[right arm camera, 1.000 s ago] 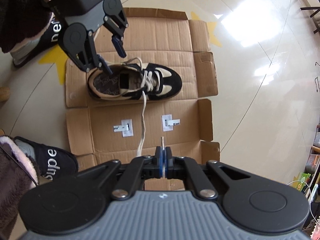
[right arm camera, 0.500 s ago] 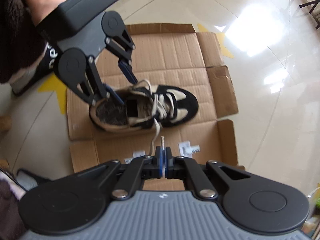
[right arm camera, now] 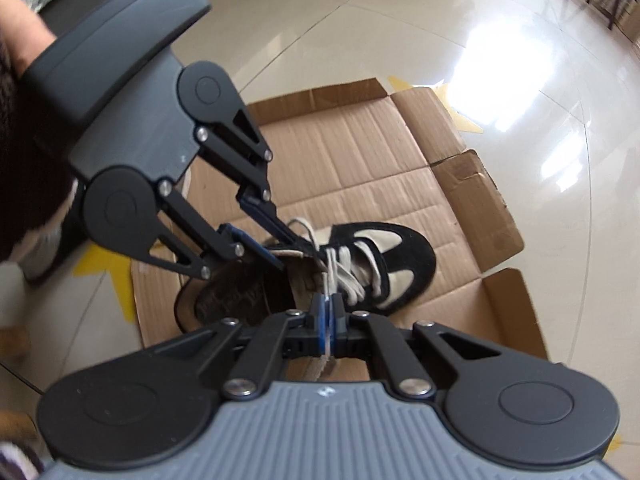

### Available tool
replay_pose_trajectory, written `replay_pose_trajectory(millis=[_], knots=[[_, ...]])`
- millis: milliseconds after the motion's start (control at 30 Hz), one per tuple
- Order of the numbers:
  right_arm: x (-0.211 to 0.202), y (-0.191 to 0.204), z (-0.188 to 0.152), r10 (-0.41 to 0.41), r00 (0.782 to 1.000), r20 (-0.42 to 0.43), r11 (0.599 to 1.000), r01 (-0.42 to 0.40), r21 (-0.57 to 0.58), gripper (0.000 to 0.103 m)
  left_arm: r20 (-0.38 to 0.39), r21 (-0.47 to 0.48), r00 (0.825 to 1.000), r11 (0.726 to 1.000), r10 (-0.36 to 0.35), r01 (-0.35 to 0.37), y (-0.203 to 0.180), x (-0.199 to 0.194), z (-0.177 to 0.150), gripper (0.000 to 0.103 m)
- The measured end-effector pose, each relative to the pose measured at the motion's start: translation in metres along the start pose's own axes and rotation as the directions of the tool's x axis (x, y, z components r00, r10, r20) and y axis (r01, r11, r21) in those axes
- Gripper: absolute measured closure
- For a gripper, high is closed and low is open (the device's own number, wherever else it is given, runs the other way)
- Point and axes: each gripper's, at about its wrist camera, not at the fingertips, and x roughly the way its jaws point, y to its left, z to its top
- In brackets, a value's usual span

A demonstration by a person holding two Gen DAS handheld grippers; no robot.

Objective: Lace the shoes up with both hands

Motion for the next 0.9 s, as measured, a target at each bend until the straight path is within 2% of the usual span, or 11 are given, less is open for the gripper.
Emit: replay_pose_trajectory(millis=[167, 267, 367, 533, 633, 900], knots=[[0.011, -0.002, -0.011, 0.008, 0.996, 0.087, 0.989, -0.021, 0.149, 0.102, 0.016, -0.022, 1.000, 1.000, -0.003, 0.003, 0.004, -0.004, -0.003, 0.094], [0.020, 0.002, -0.016, 0.020, 0.994, 0.108, 0.981, -0.040, 0.190, 0.102, 0.019, -0.129, 0.999, 0.991, -0.044, 0.046, 0.018, -0.005, -0.005, 0.095], [0.028, 0.006, -0.019, 0.026, 0.993, 0.119, 0.979, -0.050, 0.200, 0.102, 0.015, -0.298, 0.994, 0.948, -0.110, 0.110, 0.042, -0.004, -0.008, 0.097], [0.035, 0.008, -0.017, 0.026, 0.989, 0.143, 0.974, -0.057, 0.217, 0.102, 0.017, -0.467, 0.986, 0.871, -0.167, 0.155, 0.066, 0.000, -0.017, 0.097], [0.039, 0.007, -0.013, 0.032, 0.988, 0.150, 0.974, -0.064, 0.215, 0.102, 0.019, -0.496, 0.983, 0.852, -0.182, 0.168, 0.069, 0.000, -0.018, 0.097], [0.048, 0.006, -0.010, 0.033, 0.993, 0.109, 0.980, -0.053, 0.191, 0.102, 0.023, -0.490, 0.983, 0.855, -0.184, 0.172, 0.069, 0.000, -0.020, 0.097]])
